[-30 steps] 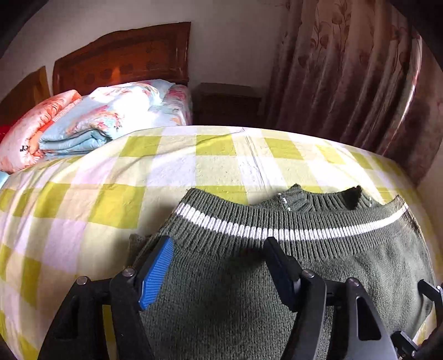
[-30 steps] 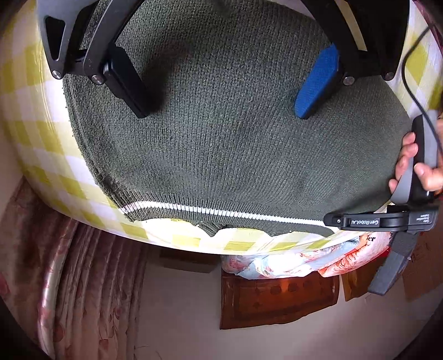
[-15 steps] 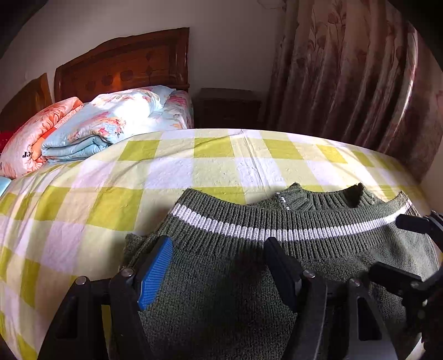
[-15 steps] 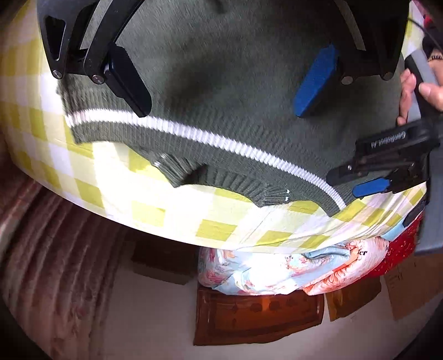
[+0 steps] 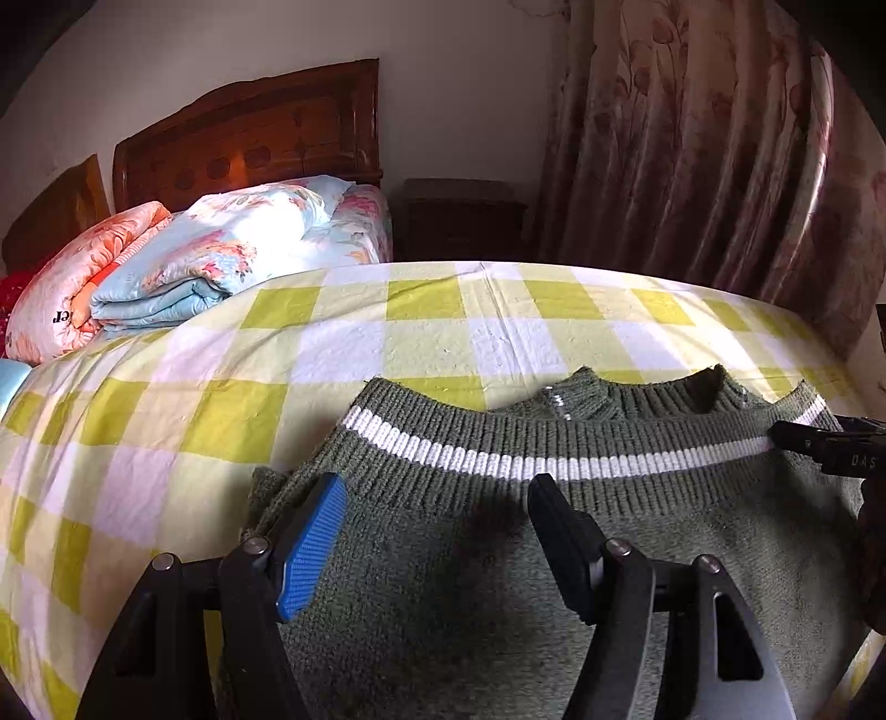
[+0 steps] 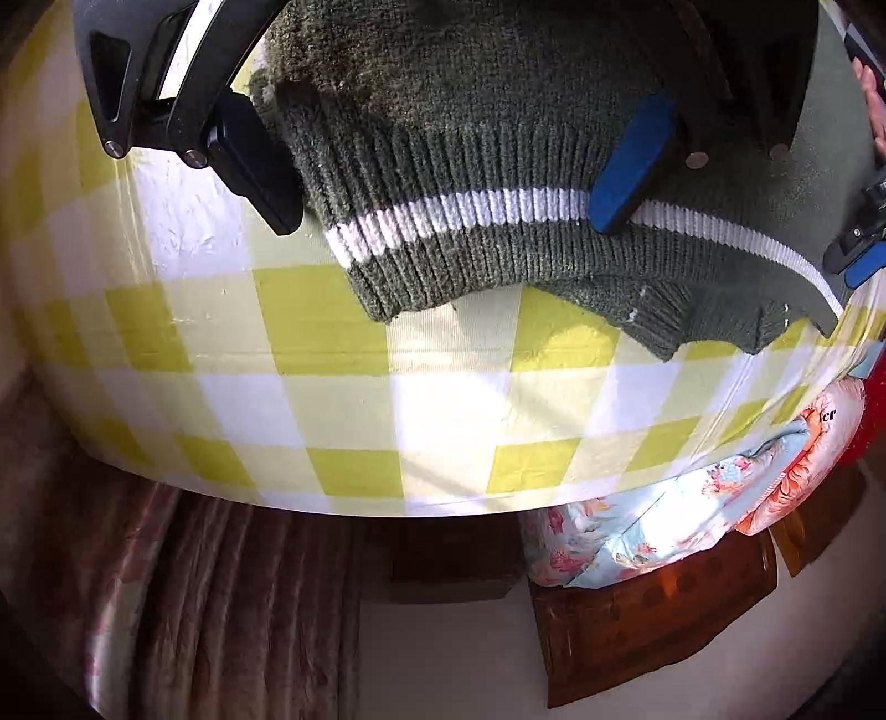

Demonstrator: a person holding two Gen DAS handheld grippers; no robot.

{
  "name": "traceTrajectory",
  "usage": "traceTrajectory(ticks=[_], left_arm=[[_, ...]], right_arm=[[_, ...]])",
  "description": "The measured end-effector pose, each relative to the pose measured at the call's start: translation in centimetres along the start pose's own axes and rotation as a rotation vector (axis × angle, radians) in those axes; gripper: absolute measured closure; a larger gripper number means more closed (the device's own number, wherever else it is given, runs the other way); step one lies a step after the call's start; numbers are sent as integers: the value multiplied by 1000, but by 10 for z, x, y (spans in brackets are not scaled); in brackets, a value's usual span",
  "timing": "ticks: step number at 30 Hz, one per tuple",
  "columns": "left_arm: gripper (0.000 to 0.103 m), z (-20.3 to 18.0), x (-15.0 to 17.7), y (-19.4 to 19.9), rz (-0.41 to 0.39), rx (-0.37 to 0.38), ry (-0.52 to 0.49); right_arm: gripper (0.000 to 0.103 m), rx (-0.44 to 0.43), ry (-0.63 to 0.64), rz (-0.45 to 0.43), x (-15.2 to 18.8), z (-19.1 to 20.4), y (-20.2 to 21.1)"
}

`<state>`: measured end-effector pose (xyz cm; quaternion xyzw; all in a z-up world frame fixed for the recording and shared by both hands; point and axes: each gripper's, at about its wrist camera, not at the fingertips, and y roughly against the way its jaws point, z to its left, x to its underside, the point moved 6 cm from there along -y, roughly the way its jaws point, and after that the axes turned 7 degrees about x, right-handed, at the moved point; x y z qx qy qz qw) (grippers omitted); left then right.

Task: Fold small clothes

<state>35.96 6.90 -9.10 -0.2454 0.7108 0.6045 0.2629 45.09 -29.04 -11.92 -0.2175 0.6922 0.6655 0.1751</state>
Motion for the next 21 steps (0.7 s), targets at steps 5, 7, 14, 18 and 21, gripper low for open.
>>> traceTrajectory(ticks=[5,7,14,18,21], left_arm=[[35,-77,-12,-2,-22,104,-145],[34,-104,-10,-24,46,67,-244],[40,-61,-18,-31,58,157,-28],[40,25,-26,1,-87,-73,135],[29,92,-4,-16,21,-88,351]], right_arm=[[0,2,-8,-11,-1,3,-2],[0,17,2,-21,0,5,-1],[0,16,-1,-20,0,4,-2],[0,12,-4,-19,0,3,-3],[0,11,-5,-19,0,3,-3]])
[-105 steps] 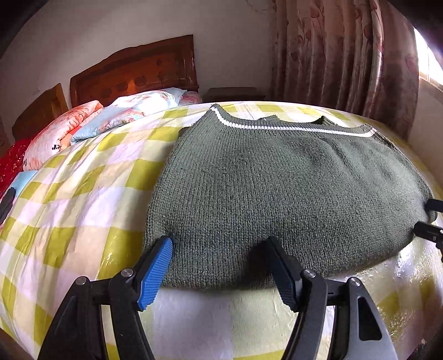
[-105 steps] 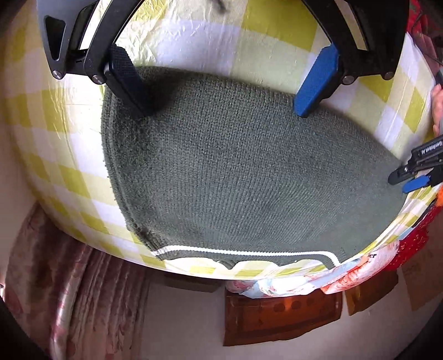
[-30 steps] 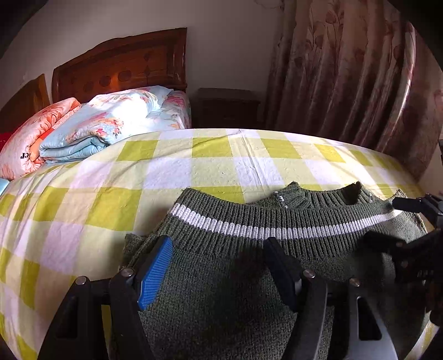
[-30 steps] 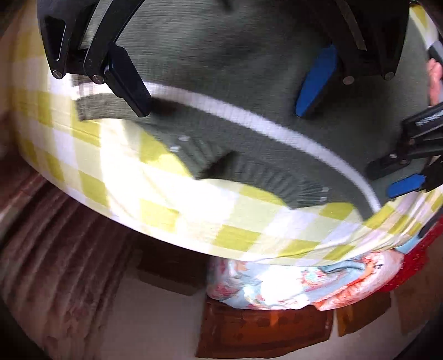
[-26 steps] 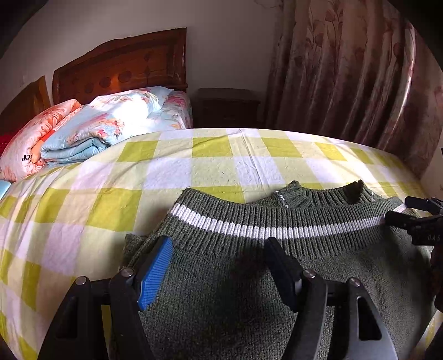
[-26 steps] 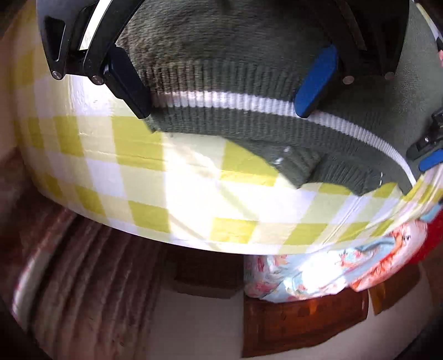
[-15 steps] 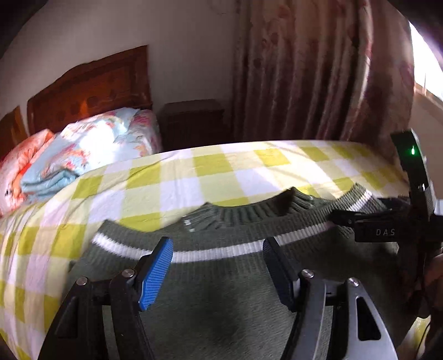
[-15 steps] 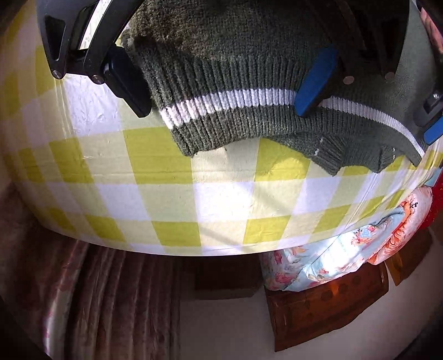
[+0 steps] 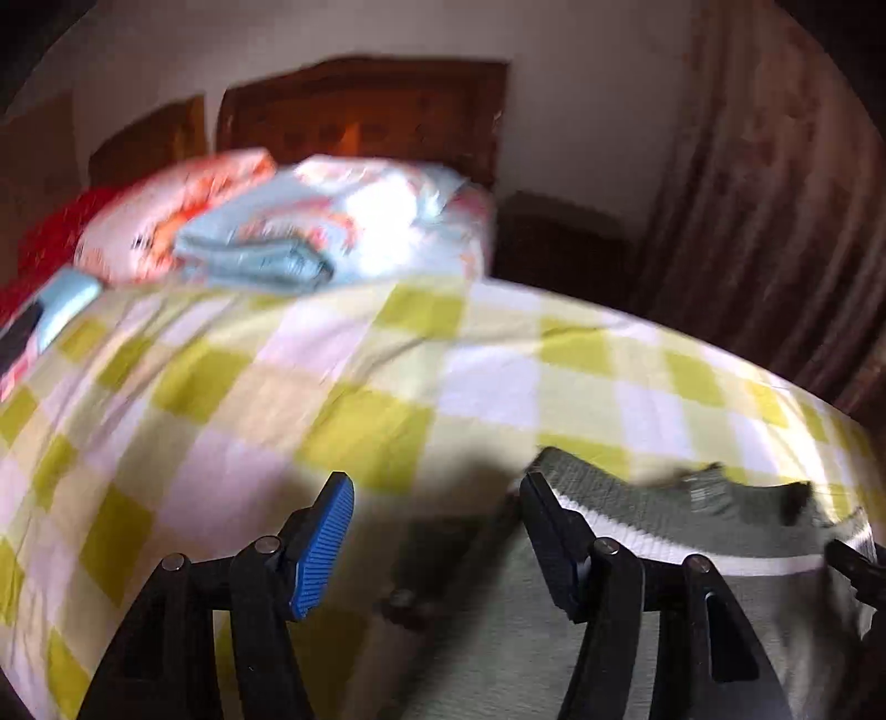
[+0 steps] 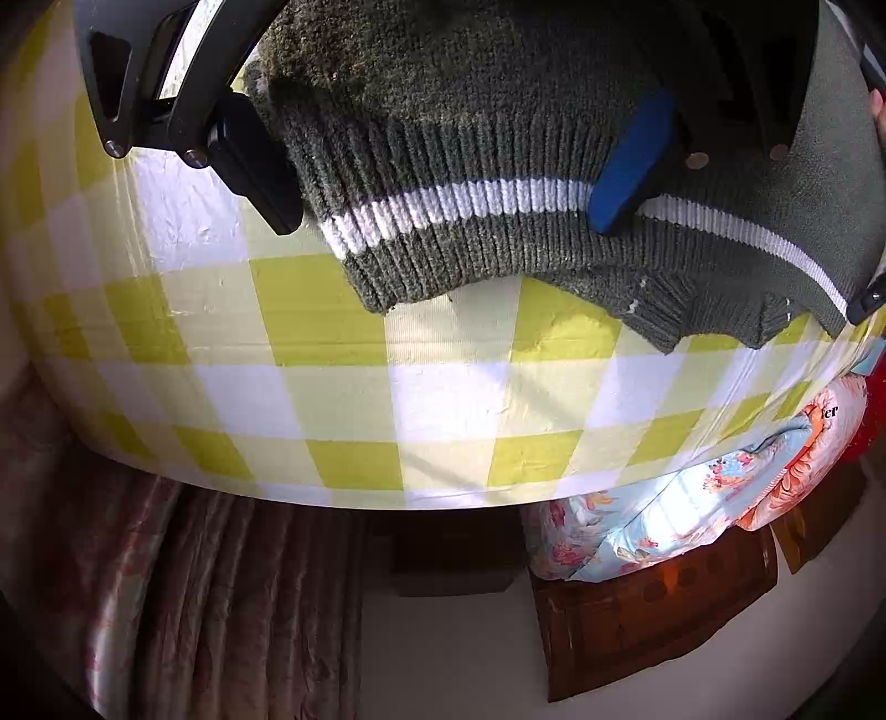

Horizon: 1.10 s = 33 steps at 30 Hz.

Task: Fold small clothes

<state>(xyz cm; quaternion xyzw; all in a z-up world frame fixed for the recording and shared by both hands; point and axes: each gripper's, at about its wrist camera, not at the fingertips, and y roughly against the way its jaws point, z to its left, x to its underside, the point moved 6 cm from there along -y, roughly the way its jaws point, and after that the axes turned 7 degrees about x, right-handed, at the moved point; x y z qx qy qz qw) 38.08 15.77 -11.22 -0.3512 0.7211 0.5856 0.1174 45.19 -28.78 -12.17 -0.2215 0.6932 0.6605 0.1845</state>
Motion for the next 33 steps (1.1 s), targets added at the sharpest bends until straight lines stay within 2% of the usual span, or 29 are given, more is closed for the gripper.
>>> traceTrajectory(ticks=[1,2,4,6,7,10,12,13,15,17,19,21,22,23,25,28,29,30,32,33], left_arm=[[29,12,1,-4,28,109,104],[29,16,0,-3,19,129,125],[29,7,3,-3,4,71,67],[38,-10,3,9,-81,9,-37],[38,-18,3,16,-125,5,-85],[38,-26,4,42,-249,27,-127],[39,-28,9,61,-284,36,-118],[39,-34,14,70,-278,75,-120],[38,-56,28,83,-249,157,-172],[37,-84,48,86,-193,169,-257],[36,-104,69,67,-93,123,-357],[33,-104,88,43,1,56,-407],[32,-98,88,49,-48,94,-385],[28,-87,88,51,-34,103,-350],[29,-64,87,59,-31,135,-291],[42,-40,91,73,-32,211,-295],[45,-35,94,79,-39,224,-302],[45,-31,99,86,-52,225,-313],[45,-24,109,96,-80,188,-336],[45,-20,112,101,-84,181,-328]], right_arm=[[0,-3,-1,1,0,1,0],[0,0,0,0,0,1,0],[0,-7,-6,3,0,-1,0],[0,1,-4,-5,0,-2,1],[0,19,-8,-21,0,-3,4],[0,129,-37,-143,-2,-10,26],[0,129,-16,-249,-1,-3,49],[0,109,20,-271,2,5,59],[0,24,61,-220,13,29,75],[0,-59,131,-192,29,63,94],[0,-24,233,-187,49,96,102],[0,12,333,-146,69,120,88],[0,22,350,-129,80,123,79],[0,-21,298,-168,82,115,83],[0,-94,188,-129,87,87,81],[0,-40,126,-117,98,42,82],[0,-85,95,-119,103,30,85],[0,-113,81,-143,108,22,93],[0,-43,100,-168,122,10,102],[0,-39,109,-176,127,7,105]])
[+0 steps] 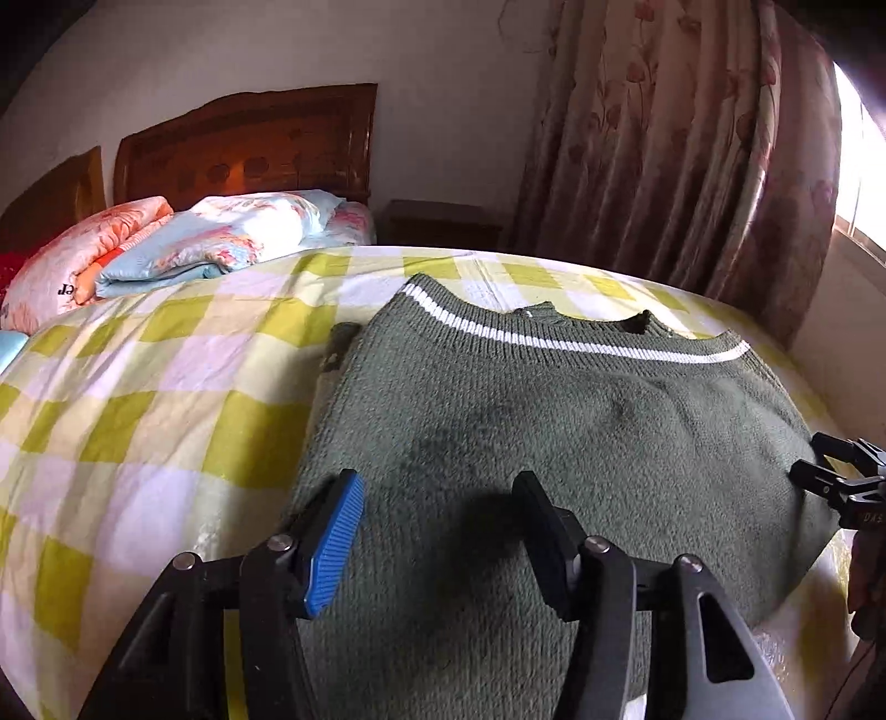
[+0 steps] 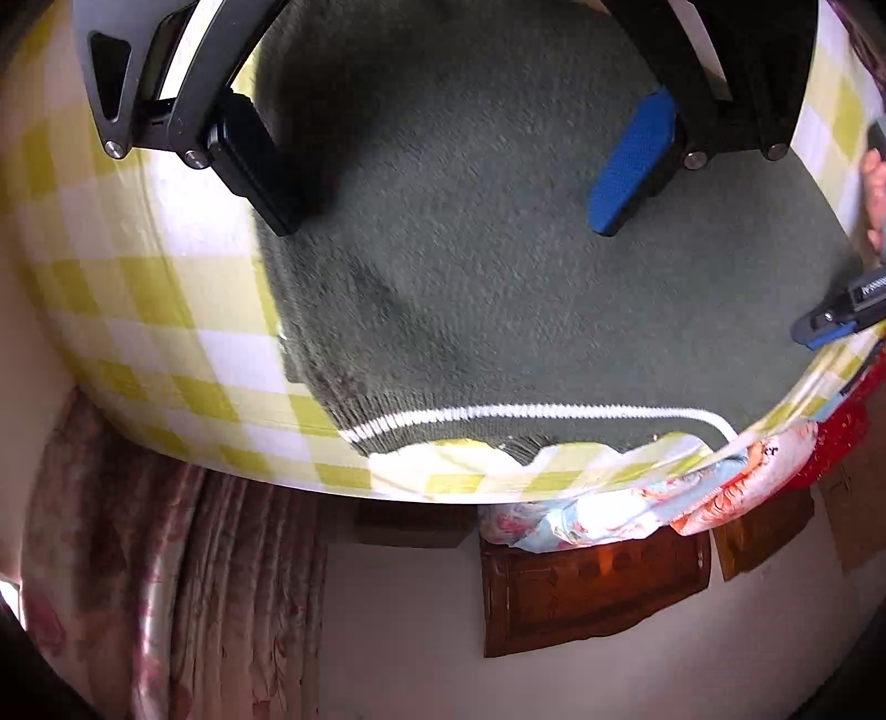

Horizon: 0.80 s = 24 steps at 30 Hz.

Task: Fold small clothes

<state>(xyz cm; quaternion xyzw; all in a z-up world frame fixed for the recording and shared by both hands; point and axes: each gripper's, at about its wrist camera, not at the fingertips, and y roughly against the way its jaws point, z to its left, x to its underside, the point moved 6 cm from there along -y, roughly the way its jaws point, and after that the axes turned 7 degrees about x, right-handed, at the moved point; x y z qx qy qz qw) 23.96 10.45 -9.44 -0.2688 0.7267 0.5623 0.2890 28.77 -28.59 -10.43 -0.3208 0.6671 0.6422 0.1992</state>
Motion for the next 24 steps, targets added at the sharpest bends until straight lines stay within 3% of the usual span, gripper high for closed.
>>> traceTrajectory(ticks=[3,7,9,12,14,15,19,24], left_arm=[[45,7,4,4,4,-13,21],[45,7,0,5,50,-65,48],[45,0,-4,14,42,-78,72],[44,-7,-2,21,8,-115,68],[43,-3,10,6,55,-149,51],[41,-5,11,7,15,-161,10],[41,-2,11,9,35,-140,0],[41,0,15,11,34,-135,-23]], right_arm=[[0,14,-26,-1,10,-10,7],[0,-49,-159,86,17,-25,2],[0,-14,-181,84,17,-27,10],[0,15,-89,2,8,-11,30],[0,-46,-49,-3,13,7,32],[0,-63,-24,19,19,15,27],[0,32,125,25,32,32,21],[0,-109,-57,91,43,7,45]])
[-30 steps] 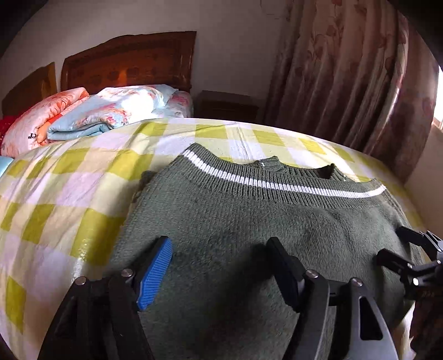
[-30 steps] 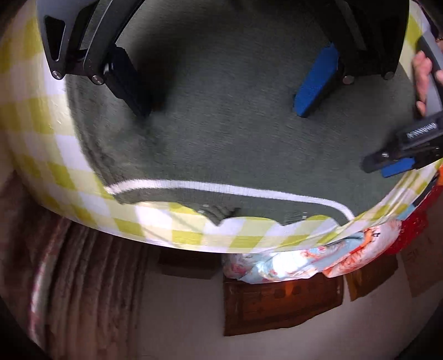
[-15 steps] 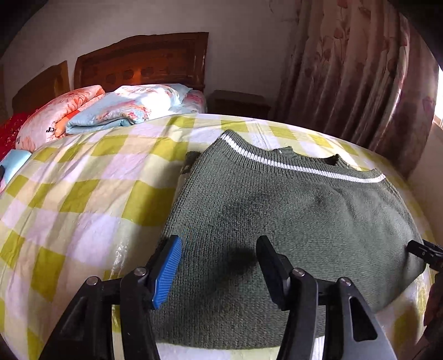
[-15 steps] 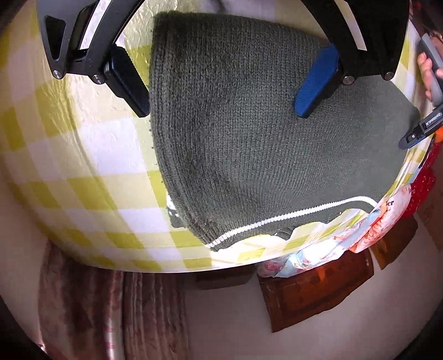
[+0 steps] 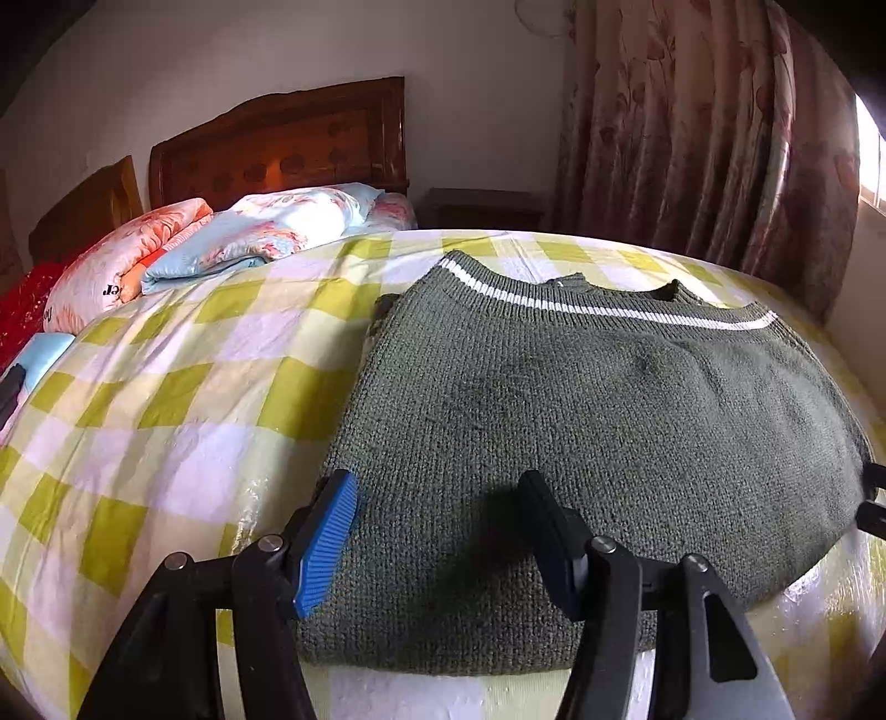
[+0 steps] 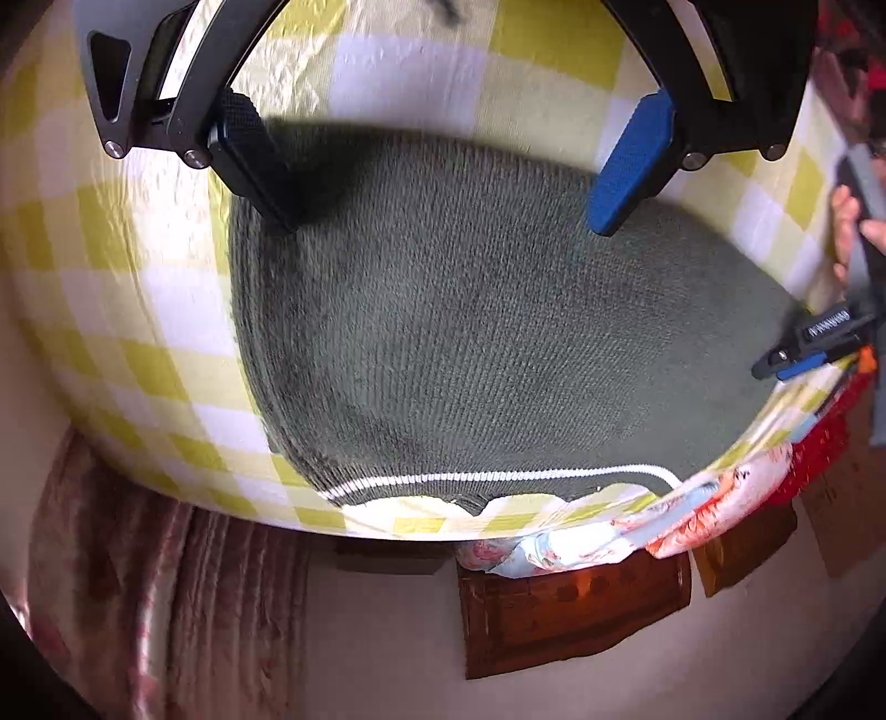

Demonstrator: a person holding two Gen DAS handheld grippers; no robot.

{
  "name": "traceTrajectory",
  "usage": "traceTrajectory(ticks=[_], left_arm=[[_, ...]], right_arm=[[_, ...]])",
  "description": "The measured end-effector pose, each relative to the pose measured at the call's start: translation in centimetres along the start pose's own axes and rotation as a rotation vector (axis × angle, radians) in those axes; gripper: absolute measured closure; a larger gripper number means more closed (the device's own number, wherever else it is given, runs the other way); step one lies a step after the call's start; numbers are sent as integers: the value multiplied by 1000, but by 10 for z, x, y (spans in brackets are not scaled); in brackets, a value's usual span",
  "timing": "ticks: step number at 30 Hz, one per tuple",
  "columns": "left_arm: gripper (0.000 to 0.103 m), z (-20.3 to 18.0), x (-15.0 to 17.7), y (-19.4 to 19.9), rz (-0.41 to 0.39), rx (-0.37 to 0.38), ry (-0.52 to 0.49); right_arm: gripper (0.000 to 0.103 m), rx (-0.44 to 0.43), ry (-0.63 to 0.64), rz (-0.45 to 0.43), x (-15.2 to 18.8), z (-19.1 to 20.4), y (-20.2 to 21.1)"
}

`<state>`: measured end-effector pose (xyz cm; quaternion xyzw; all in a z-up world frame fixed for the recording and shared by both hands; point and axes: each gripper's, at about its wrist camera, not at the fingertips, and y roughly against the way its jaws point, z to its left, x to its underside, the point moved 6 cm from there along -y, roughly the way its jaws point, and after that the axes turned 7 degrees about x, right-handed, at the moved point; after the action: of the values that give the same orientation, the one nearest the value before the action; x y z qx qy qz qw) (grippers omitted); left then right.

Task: Fold small clothes

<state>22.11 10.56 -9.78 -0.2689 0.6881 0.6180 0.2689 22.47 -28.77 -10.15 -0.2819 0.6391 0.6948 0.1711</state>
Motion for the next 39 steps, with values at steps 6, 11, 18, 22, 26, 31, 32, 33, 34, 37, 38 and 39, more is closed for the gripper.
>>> traceTrajectory(ticks=[6,11,18,22,26,31,32,33,34,37,38,39], left_arm=[[41,-2,0,-2,-11,-40,-1],[41,0,0,-2,-12,-29,10],[41,0,0,-2,-14,-25,14],[41,0,0,-2,-14,-21,17],[41,1,0,-2,-16,-16,21],[41,1,0,-2,-16,-14,24],[41,1,0,-2,-16,-13,24],[41,1,0,-2,-16,-13,24],[41,1,0,-2,-17,-11,25],[41,2,0,-3,-18,-6,28],[41,2,0,-2,-18,-4,29],[41,1,0,-2,-18,-3,29]], right_arm=[[0,-112,-237,15,49,-31,32],[0,-148,-305,-11,50,-36,22],[0,-144,-392,-32,22,-36,5],[0,-131,-342,5,25,-32,7],[0,-17,-329,48,22,-26,1],[0,-89,-315,53,20,-7,-1],[0,-87,-324,40,19,-8,-1],[0,-82,-350,21,18,-12,-2],[0,-72,-388,-4,16,-19,-3],[0,-56,-487,-68,10,-37,-5],[0,-61,-511,-81,9,-40,-6],[0,-66,-531,-92,7,-42,-7]])
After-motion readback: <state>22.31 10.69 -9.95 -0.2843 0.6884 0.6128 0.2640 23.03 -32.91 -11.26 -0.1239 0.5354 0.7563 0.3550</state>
